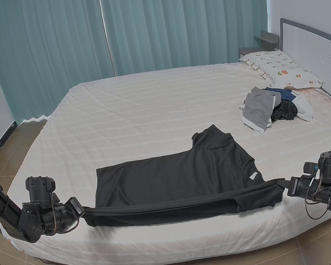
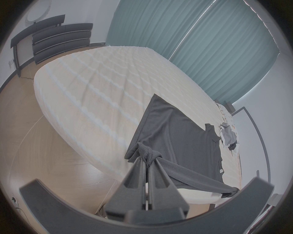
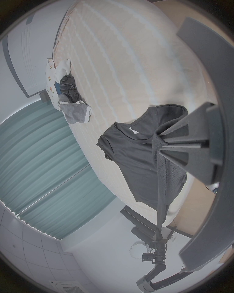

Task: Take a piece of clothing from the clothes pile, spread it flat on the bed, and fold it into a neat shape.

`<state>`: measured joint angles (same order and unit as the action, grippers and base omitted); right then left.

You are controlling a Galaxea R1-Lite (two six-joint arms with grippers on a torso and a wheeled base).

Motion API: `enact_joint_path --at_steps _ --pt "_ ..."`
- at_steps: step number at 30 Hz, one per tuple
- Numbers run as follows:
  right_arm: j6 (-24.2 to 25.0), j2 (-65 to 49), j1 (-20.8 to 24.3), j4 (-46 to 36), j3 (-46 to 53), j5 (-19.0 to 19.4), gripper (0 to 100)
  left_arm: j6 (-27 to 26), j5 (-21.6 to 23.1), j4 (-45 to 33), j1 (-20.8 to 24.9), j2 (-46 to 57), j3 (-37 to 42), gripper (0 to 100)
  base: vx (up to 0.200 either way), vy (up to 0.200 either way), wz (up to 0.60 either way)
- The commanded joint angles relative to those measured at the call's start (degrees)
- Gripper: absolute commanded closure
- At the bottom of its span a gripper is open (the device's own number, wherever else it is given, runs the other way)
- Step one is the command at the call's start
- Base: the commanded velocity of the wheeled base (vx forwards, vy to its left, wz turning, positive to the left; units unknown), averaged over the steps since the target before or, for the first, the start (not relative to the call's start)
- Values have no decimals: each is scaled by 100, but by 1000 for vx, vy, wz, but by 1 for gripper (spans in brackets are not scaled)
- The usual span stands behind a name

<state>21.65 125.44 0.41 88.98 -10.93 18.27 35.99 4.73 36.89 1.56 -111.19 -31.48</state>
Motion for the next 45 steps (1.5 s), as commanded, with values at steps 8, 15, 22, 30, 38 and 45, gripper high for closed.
enact_joint_path --at_steps 8,15,22,30,38,45 --pt "-3 912 46 32 -1077 -254 100 690 -7 3 20 -931 -843 100 0 0 0" --pt "6 1026 152 -575 -1842 -571 100 1068 -51 11 20 -1274 -1194 100 0 0 0" --pt "6 1132 328 -1120 -2492 -755 100 1077 -60 20 -7 -1546 -1388 100 0 0 0" --pt "6 1448 336 -1357 -2958 -808 100 1534 -69 -41 11 -1924 -1950 100 0 0 0" --pt "6 1703 389 -1348 -3134 -825 100 1552 -86 -41 29 -2152 -2099 100 0 0 0" --pt "6 1896 424 -1339 -3336 -1001 100 1543 -86 -112 29 -2205 -2179 100 0 0 0"
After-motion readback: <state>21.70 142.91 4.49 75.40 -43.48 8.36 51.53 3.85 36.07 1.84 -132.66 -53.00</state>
